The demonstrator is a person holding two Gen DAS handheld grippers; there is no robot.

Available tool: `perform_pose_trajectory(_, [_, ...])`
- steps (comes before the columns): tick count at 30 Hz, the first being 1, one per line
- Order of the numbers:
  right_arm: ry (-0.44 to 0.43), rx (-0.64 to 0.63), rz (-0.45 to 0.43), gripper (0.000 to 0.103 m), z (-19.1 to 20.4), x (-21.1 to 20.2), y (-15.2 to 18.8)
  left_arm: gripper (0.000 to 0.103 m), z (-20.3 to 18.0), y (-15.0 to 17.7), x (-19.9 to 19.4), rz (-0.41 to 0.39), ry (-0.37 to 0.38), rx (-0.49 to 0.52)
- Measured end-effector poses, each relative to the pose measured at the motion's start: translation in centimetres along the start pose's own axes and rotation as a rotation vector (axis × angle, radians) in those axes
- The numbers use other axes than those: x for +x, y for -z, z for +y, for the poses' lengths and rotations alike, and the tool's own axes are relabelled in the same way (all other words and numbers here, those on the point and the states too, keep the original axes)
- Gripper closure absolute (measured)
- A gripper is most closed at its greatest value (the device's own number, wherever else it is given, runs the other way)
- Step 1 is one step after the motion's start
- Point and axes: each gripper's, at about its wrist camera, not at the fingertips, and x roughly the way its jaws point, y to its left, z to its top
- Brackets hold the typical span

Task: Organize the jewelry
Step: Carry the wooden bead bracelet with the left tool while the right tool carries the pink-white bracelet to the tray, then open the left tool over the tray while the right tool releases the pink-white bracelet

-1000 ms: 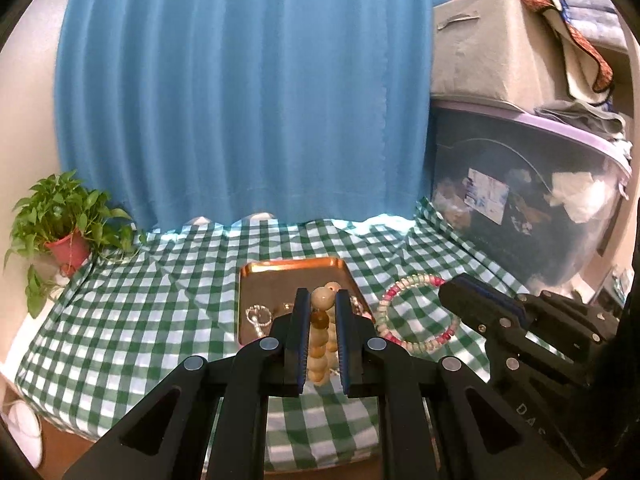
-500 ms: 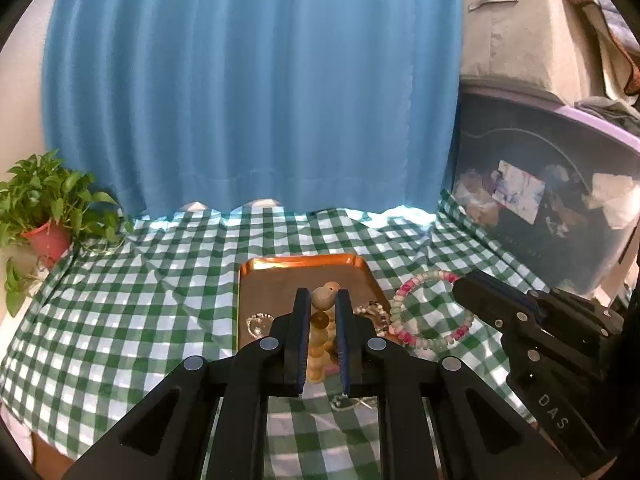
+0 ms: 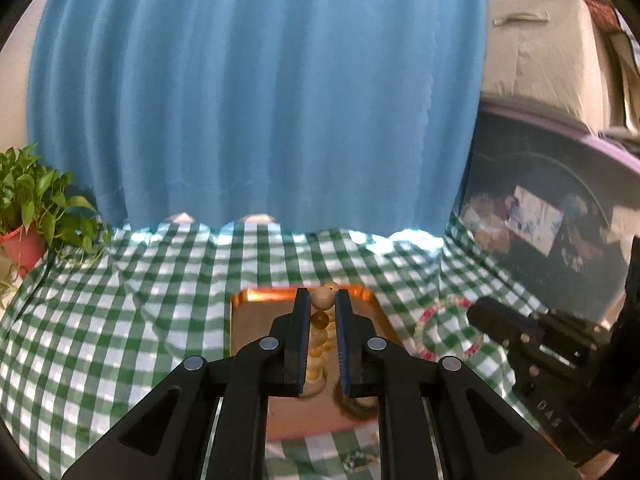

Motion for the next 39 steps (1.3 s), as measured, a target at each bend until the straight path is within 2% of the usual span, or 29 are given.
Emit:
perform_pose_trajectory(5, [-0.023,0.013,-0.031,0.098,-0.7,1.8,-0.2,0.091,1.3,0.3,1.8,-0.011,0.022,-0.075])
perform_pose_trajectory(10, [-0.045,0.063,0.031,0.098,-0.9,5.3,2.1,0.091,2.7,3.0,6.6,0.091,0.035,-0.132])
perform_pose_trajectory(13, [-0.028,0.079,0.050,0.098,-1.1,7.3,3.0,0.091,2.8,4.1,9.1,0.132,-0.005,-0.092])
perform_pose_trajectory(21, [-0.044,0.086,0.068,0.098,-1.4,10.4,3.0,0.091,2.9,4.1,12.9,0.138,0.003,-0.043])
perform_pose_trajectory(24, [-0.029,0.080,0.074,0.098,-1.8,11.5,3.2,0.091,3.0,5.4,15.4,0.196,-0.031,-0.017])
perform_pose_trajectory(31, [-0.018,0.129,0.170,0.098,-3.0,14.6,4.6,0.090,4.2,7.0,18.6,0.287,-0.074,-0.040])
perform_pose_trajectory(34, [-0.018,0.140,0.246,0.098,-3.0,16.2,5.3,0.090,5.8,8.2,20.0,0.381,-0.141,-0.092])
perform_pose_trajectory(36, [-0.017,0.152,0.288,0.098,-3.0,17.0,5.8,0.091,6.5,9.0,20.6,0.414,-0.142,-0.119])
perform_pose_trajectory(39, [-0.009,0.158,0.323,0.098,-3.1,17.8,6.3,0.090,6.3,9.0,20.3,0.409,-0.150,-0.098])
